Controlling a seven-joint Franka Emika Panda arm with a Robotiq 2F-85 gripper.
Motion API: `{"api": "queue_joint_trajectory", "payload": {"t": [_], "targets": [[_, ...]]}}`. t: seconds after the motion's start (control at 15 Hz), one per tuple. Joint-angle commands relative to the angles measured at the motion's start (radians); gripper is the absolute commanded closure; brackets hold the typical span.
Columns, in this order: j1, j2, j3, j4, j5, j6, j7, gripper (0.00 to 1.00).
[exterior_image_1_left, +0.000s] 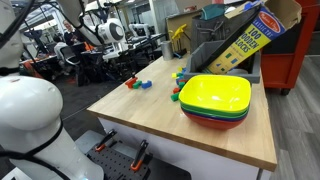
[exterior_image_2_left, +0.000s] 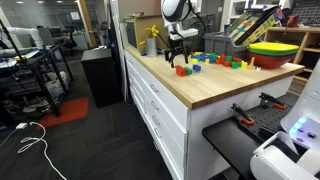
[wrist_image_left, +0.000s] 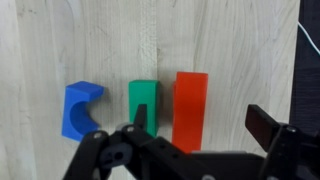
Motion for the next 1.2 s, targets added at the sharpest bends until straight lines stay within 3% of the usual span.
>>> {"api": "queue_joint_trajectory", "payload": {"t": [0.0,0.73,1.13], "targets": [[-0.022,-0.062,0.015,-0.012,0.046,-0.019,-0.061,0.00],[-0.119,-0.106,-0.080,-0.048,0.087,-0.017,0.110,0.00],[-0.154,-0.093,-0.092,-0.077,0.207,-0.027,0.167,0.00]]}}
